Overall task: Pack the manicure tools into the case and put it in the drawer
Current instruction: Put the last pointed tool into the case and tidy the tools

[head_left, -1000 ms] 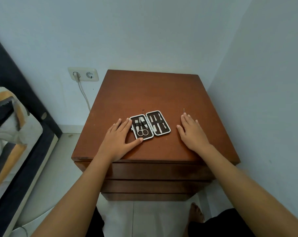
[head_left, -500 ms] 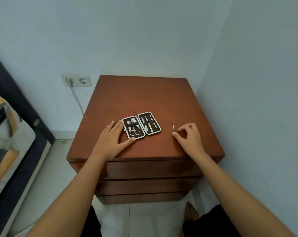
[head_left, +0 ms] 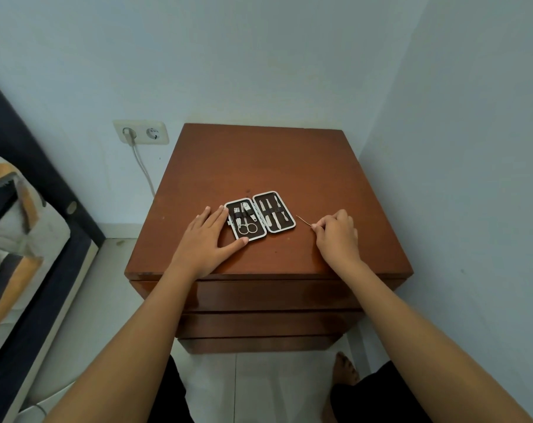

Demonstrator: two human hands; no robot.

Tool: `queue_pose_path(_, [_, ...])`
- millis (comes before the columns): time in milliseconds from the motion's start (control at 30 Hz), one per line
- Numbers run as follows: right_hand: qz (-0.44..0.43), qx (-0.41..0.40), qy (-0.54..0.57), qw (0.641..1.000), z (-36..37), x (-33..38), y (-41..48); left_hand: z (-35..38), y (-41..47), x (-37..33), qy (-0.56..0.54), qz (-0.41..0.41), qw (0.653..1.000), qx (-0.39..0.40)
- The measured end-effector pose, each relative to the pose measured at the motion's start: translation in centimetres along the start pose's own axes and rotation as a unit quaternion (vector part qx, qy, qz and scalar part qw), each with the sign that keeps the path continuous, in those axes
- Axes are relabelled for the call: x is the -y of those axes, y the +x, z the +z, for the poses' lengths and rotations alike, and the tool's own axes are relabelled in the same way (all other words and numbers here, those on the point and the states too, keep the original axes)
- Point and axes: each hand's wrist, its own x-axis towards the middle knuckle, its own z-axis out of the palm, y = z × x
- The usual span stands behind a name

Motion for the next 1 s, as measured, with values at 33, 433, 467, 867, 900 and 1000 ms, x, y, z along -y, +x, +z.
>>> queue_pose_path(33, [-0.001,0.003,-0.004,1.000,0.0,0.1,0.0,0.0,0.0,0.0,0.001,0.000,1.000,0.000])
queue_pose_path(433, [-0.099,0.036,0.107,0.989,1.0,3.6,-0.1,-0.1,-0.1,0.1,-0.004,0.001,1.000,-0.005])
queue_pose_path(467, [-0.103,0.034,0.098,0.989,1.1,3.6,-0.2,0.0,-0.1,0.1,-0.005,0.001,1.000,-0.005])
queue_pose_path(867, [-0.147,0.002,0.041,0.988,1.2,4.5,-1.0,0.1,0.0,0.1,-0.006,0.005,1.000,-0.005])
queue_pose_path(900, [-0.144,-0.001,0.039,0.989,1.2,4.6,-0.9,0.1,0.0,0.1,-0.005,0.006,1.000,-0.006])
queue_pose_path(1000, [-0.140,-0.006,0.032,0.990,1.3,4.8,-0.8,0.1,0.0,0.2,-0.003,0.006,1.000,-0.008])
